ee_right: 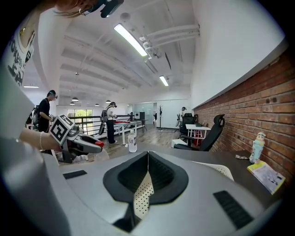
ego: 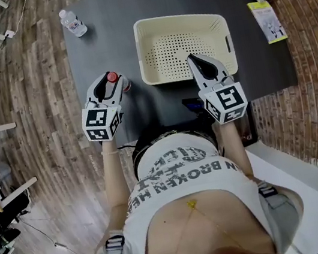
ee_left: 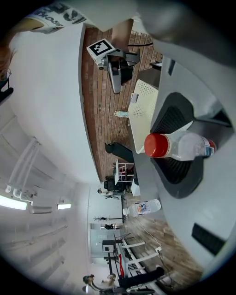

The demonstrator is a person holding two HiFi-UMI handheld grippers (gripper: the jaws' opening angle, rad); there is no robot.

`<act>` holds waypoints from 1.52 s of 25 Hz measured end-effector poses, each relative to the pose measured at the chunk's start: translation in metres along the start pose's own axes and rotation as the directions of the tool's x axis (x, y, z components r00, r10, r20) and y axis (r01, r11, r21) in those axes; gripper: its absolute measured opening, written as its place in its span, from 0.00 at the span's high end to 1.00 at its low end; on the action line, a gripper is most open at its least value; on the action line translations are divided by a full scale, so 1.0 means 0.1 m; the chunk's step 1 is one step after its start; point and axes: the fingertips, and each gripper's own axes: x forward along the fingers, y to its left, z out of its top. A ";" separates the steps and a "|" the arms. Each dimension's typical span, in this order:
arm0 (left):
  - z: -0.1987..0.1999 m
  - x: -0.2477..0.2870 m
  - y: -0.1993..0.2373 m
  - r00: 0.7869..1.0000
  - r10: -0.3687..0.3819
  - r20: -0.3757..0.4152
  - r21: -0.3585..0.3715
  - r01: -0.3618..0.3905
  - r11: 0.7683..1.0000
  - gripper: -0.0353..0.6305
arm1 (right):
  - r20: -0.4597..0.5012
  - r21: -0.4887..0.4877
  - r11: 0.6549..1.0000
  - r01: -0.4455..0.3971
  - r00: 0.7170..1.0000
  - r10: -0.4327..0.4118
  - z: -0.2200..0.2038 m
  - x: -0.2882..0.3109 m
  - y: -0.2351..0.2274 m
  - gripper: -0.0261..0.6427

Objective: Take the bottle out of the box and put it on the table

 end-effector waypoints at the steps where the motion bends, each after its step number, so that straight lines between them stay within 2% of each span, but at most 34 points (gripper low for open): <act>1: 0.00 -0.01 0.01 1.000 -0.001 0.008 -0.010 0.001 1.000 0.71 | -0.002 -0.001 1.000 -0.002 1.000 0.002 -0.01 0.00 0.01 0.95; 13: -0.01 -0.03 0.01 0.999 0.008 0.048 -0.048 -0.006 0.999 0.71 | -0.019 -0.001 1.000 -0.010 1.000 0.010 -0.09 -0.03 0.03 0.95; 38: -0.02 -0.02 0.01 0.998 0.007 0.065 -0.064 -0.003 0.998 0.71 | -0.045 -0.008 1.000 -0.001 0.999 0.000 -0.16 -0.06 -0.05 0.95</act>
